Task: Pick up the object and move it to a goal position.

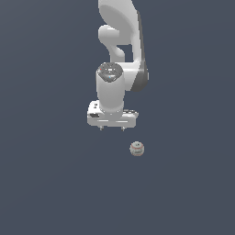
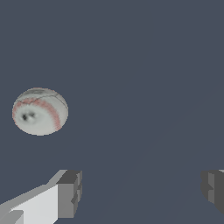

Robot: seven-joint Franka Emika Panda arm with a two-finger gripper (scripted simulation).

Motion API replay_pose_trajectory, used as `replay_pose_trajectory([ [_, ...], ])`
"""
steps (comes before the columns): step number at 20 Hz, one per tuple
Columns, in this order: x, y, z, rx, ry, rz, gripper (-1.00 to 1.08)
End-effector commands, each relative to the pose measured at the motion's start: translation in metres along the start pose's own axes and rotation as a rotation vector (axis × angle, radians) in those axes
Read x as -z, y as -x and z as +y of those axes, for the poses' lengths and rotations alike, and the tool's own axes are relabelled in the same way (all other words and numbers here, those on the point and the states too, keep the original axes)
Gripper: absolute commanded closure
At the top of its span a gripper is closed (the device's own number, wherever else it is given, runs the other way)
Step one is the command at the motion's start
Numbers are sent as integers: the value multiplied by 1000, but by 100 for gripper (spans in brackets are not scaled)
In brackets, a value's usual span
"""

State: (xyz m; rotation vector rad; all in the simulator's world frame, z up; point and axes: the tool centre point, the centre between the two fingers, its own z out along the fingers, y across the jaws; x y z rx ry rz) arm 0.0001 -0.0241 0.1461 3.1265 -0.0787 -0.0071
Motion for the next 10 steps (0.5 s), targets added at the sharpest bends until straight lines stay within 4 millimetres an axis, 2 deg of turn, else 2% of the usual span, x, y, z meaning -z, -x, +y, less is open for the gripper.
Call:
replay_pose_trajectory([
  [1,0,0,0,0,0,0,-92],
  [4,-1,0,-4,11,-1,-2,-92],
  [10,-7,1,-23,71,-6,-13,-92],
])
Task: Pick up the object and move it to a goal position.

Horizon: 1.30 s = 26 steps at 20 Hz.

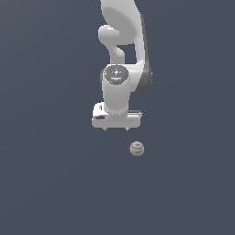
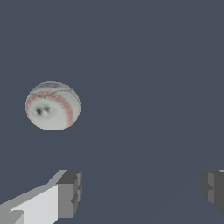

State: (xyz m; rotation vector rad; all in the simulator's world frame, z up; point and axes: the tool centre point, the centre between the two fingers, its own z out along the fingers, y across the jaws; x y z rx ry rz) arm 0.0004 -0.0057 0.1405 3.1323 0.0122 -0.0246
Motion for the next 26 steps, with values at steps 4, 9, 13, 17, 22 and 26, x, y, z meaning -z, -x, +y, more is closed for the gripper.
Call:
replay_pose_trajectory([
  [4,-2,0,-5,16,-1,-3,-92],
  [9,-2,-1,-7,40,-1,-3,-92],
  [13,-4,-3,-10,89,1,-4,-92],
  [17,-6,-6,-15,162,2,-4,-92],
  [22,-10,-11,-24,289,5,-5,-92],
  [26,-14,-17,-33,416,6,-5,-92],
])
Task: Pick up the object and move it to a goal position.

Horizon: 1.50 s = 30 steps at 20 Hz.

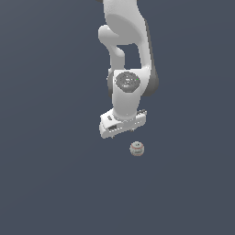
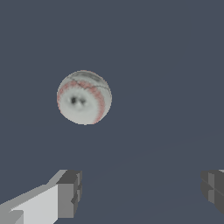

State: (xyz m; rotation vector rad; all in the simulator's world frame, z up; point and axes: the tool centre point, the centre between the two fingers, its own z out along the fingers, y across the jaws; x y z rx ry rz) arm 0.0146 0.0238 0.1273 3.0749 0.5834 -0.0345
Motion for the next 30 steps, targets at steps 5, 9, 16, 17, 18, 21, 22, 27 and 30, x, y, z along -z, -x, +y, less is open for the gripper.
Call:
replay_pose_trajectory([
  [5,-6,-13,-11,211,2,0,-92],
  [9,-10,-21,-18,341,3,2,-92],
  [16,-16,-35,-30,565,3,6,-92],
  [17,-17,-37,-32,597,3,7,-92],
  [18,-18,-39,-34,628,3,8,-92],
  [21,-20,-44,-39,723,4,11,-92],
  [22,-21,-46,-40,755,4,12,-92],
  [27,-24,-54,-48,888,4,17,-92],
  [30,-26,-58,-51,948,5,20,-92],
])
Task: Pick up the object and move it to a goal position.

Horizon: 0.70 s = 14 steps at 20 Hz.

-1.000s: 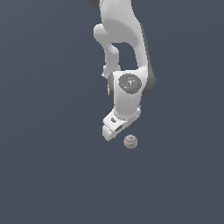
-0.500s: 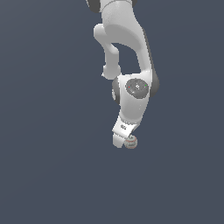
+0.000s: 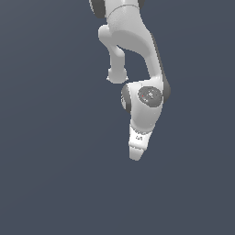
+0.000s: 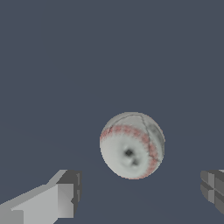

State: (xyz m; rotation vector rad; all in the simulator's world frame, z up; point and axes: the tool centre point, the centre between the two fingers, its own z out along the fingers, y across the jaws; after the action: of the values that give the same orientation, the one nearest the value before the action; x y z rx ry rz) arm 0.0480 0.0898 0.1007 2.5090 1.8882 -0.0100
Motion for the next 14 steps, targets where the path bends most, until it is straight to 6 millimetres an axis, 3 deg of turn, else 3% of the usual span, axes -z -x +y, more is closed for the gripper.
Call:
replay_pose_trajectory([
  [1,-1,-4,1,49,1,2,-92],
  [14,-4,-10,2,124,3,6,-92],
])
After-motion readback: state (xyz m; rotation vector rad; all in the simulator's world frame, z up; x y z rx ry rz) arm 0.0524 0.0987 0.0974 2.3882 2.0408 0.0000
